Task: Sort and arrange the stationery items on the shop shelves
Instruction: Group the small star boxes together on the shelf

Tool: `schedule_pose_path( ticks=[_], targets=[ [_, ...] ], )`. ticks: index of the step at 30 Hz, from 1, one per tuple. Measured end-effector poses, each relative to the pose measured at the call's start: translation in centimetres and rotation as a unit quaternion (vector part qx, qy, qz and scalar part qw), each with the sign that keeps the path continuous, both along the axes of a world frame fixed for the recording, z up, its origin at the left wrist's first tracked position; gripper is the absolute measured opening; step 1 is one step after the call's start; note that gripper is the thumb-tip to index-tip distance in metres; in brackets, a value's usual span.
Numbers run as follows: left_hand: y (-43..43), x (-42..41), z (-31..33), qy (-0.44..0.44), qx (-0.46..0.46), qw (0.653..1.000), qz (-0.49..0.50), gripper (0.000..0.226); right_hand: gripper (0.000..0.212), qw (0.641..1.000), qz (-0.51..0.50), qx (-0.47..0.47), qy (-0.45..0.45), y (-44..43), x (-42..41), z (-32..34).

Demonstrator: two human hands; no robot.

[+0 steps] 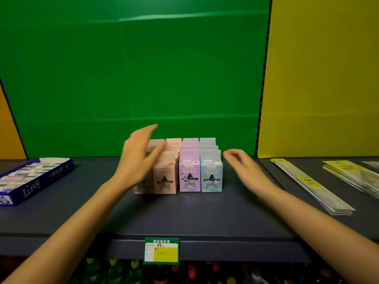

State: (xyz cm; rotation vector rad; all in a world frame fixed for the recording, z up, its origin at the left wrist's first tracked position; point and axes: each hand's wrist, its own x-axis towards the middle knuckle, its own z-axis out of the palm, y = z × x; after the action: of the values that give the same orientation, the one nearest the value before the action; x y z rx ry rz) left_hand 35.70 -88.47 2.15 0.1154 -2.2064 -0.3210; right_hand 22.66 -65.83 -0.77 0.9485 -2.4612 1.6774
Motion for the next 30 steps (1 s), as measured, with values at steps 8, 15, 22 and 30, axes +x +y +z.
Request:
schedule_pose_path(
  ticks=[8,15,22,30],
  targets=[
    [-1.9,-0.2,-2.9,-0.021,0.634,0.765,-0.111,0.065,0.07,0.955,0.013,-0.152,-0.254,-2.8,0.0,-1.6],
    [-2.4,-1.7,-4.1,-0.054,0.668,0.73,-0.134,0.063,0.071,0.922,0.069,-0.181,-0.337,-4.7,0.1,-1.0],
    [-3.4,-2.2,-4.1,-0.066,0.7,0.693,-0.16,0.067,0.075,0.916,0.069,-0.17,-0.357,-5.0,-1.5,-1.2],
    [-4.4,-3.8,-3.2,-0.029,0.709,0.689,-0.148,0.067,0.094,0.91,0.013,-0.197,-0.365,-6.2,-2.9,-0.4]
  ],
)
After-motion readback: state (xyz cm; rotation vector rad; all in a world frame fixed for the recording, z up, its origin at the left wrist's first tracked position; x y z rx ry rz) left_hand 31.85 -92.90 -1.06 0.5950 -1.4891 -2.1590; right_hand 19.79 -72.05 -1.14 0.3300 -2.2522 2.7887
